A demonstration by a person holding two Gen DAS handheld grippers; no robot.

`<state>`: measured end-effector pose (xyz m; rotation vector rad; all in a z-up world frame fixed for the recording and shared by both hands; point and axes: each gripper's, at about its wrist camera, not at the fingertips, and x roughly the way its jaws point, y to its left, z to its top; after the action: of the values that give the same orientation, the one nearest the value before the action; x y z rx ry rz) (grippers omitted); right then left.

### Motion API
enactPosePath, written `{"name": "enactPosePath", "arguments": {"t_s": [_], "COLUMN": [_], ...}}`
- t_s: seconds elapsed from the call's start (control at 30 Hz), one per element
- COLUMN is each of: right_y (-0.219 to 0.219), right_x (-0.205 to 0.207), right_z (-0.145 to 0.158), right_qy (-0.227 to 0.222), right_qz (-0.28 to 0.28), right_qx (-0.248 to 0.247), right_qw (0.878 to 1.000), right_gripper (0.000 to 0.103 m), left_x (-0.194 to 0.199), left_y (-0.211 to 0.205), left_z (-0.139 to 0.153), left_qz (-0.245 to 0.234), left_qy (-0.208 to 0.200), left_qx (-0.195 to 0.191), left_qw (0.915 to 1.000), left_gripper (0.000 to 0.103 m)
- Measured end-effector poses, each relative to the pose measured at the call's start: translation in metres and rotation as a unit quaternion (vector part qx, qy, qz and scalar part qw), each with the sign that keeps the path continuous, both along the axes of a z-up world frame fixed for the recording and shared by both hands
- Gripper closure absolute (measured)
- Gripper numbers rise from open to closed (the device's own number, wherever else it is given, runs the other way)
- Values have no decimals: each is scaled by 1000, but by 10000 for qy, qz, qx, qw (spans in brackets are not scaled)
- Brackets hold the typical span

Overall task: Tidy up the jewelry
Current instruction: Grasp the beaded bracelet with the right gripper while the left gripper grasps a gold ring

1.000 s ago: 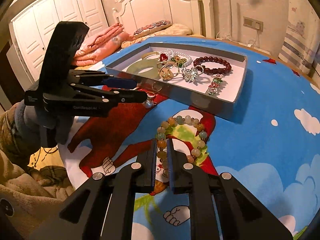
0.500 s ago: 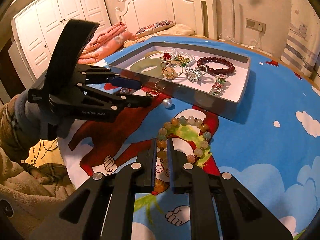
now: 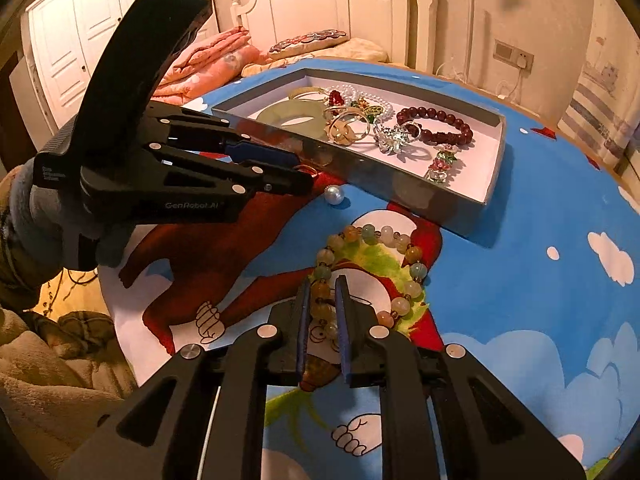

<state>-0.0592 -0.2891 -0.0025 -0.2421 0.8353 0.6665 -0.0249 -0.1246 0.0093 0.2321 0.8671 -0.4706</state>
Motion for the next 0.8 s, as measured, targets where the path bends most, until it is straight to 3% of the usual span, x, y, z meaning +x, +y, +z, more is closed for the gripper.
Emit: {"name": "enactPosePath", "arguments": {"t_s": [0.23, 0.37, 0.5, 0.57, 0.73, 0.8], "right_y": [0, -14, -36, -41, -46, -46], "right_x": [-4, -2, 2, 3, 7, 6], "right_z": [1, 10, 12, 8, 3, 6], "right_qy": [-135, 137, 769, 1016, 1419, 1426], "right_qz": [106, 130, 112, 78, 48, 65], "right_qx": [11, 701, 2013, 2422, 3088, 3193], "right_qw": [9999, 9974, 9765, 9649, 9405, 9368], "right_gripper": [92, 92, 92, 92, 92, 92], "left_x": [-4, -12, -17, -18, -20, -21], "left_y": [6, 9, 13, 15, 20, 22], "left_z": [2, 7, 12, 14, 18, 19], "left_qz": [42, 59, 96, 123, 172, 184], "left_qy": [-13, -62, -151, -175, -208, -208], "left_qx": [-219, -317, -311, -338, -371, -369], "left_qw": [9998, 9995, 9994, 9992, 9989, 9989], "left_gripper": [80, 80, 80, 80, 80, 80]}}
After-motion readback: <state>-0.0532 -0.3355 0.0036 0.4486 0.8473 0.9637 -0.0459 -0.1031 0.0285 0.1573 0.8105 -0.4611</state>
